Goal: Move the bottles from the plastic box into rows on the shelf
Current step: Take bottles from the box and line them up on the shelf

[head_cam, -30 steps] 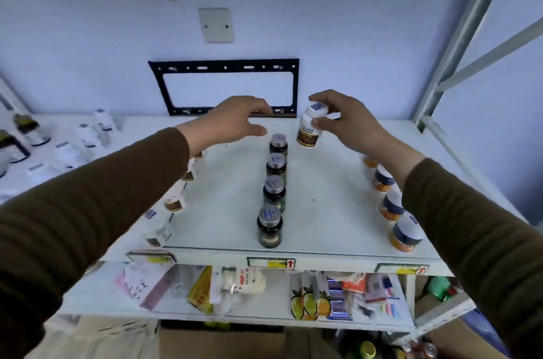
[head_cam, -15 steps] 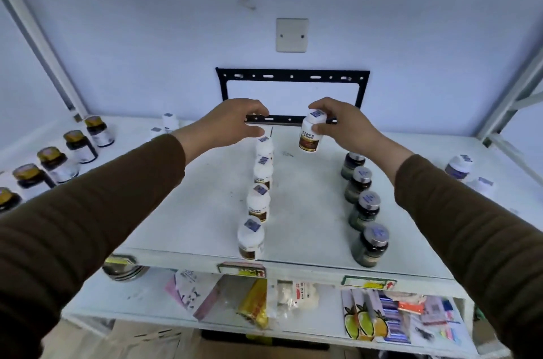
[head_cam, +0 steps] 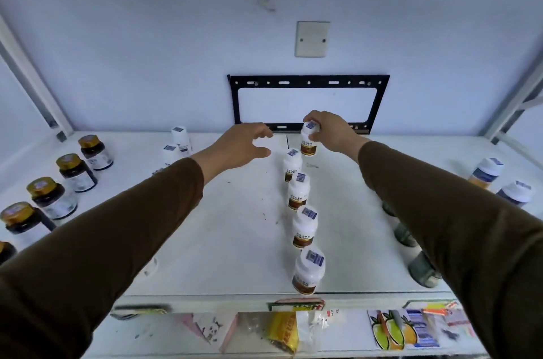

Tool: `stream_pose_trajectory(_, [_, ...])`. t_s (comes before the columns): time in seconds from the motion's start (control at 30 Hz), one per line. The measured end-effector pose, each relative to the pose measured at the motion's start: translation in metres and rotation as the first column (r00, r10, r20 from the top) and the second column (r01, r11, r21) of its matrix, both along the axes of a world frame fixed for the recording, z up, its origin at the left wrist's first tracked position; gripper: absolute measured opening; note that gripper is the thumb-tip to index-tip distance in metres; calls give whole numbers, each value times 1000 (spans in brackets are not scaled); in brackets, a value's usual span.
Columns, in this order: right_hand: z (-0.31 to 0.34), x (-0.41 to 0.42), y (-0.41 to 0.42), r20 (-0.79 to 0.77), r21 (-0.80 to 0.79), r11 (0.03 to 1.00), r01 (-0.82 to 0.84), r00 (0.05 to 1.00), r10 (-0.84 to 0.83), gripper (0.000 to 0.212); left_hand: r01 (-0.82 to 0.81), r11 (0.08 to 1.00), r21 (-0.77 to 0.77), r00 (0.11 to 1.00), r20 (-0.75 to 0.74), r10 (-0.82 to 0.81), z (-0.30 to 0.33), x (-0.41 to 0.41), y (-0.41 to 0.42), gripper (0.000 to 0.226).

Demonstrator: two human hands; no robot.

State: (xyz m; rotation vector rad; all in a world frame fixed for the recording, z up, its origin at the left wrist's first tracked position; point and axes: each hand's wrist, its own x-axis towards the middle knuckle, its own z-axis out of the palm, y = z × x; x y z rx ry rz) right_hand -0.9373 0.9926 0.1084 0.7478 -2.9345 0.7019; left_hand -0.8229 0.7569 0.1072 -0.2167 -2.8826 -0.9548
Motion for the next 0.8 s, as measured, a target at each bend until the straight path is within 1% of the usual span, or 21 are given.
stream_pose_trajectory(0.07, [-6, -10, -13, 12, 28, 999, -31, 999, 31, 38, -11, 1000, 12, 1000, 9, 11, -6, -6, -6, 41])
stream_pose_trajectory(0.17, [-15, -22, -29, 29, 22, 998, -58, 998, 57, 39, -27, 999, 24, 999, 40, 26, -14, -12, -14, 41])
stream_pose_trajectory(0.27, [-25, -30, -40, 51, 4, 996, -87, 995, 87, 39, -39, 999, 7, 997, 61, 39, -22, -17, -21, 41])
stream_pose_trajectory(0.37, [-35, -35, -49, 61, 17, 993, -113, 992, 112, 39, -47, 999, -3, 996, 71, 47, -27, -22, -28, 41])
stream_pose_trajectory(0.67, [-50, -47, -48, 71, 27, 995, -95, 993, 93, 41, -45, 999, 27, 994, 99, 42, -39, -29, -34, 38])
stream_pose_trajectory(0.8, [-48, -45, -45, 68, 61, 994, -90, 994, 85, 49, -35, 999, 23, 993, 115, 32, -40, -28, -31, 39])
